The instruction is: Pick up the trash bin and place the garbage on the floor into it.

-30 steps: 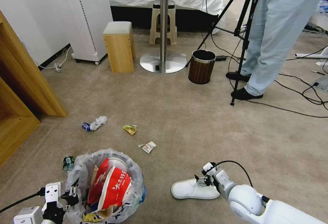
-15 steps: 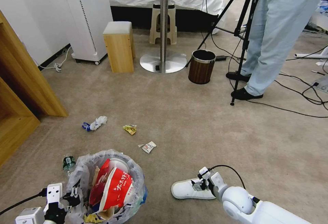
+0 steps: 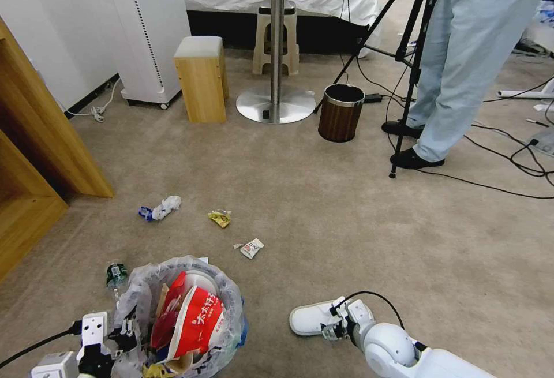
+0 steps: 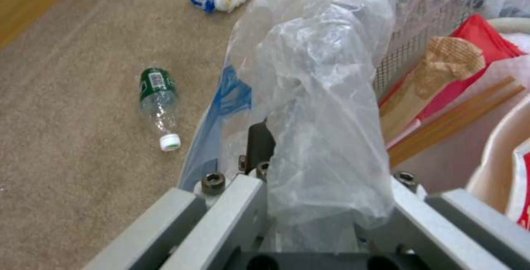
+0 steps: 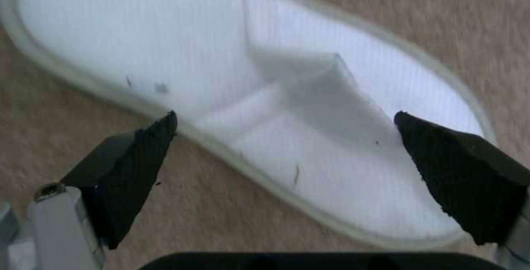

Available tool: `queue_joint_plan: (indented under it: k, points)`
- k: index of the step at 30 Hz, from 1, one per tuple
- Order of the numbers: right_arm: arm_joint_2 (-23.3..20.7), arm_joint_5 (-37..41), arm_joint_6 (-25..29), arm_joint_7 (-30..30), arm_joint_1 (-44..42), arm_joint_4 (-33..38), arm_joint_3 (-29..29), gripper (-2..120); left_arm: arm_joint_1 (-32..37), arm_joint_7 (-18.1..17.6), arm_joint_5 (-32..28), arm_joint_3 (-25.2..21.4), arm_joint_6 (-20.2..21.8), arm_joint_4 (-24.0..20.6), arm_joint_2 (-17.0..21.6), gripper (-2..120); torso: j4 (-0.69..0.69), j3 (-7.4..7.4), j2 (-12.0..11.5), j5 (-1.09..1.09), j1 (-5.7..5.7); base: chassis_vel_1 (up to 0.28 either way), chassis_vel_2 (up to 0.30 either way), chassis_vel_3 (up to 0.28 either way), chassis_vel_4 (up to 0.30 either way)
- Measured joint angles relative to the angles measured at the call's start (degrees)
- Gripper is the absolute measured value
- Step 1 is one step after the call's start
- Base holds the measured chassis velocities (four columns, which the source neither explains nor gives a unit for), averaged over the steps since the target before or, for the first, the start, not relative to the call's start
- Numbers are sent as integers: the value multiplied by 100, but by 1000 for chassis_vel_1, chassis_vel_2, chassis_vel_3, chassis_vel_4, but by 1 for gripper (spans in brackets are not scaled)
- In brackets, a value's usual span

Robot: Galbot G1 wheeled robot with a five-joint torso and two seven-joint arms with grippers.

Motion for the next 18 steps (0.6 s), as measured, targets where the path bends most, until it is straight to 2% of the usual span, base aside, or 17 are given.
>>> queue_joint_plan:
  k: [12, 18]
  points:
    - [-215, 77, -65, 308, -143, 265, 72, 100, -14, -8, 162, 58, -78, 85, -71, 1, 0, 0, 0, 0, 0, 0, 0, 0, 0]
    - [-420, 323, -378, 651, -226, 546, 117, 100, 10, -4, 262, 66, -132, 95, -142, 1, 0, 0, 0, -1, 0, 0, 0, 0, 0]
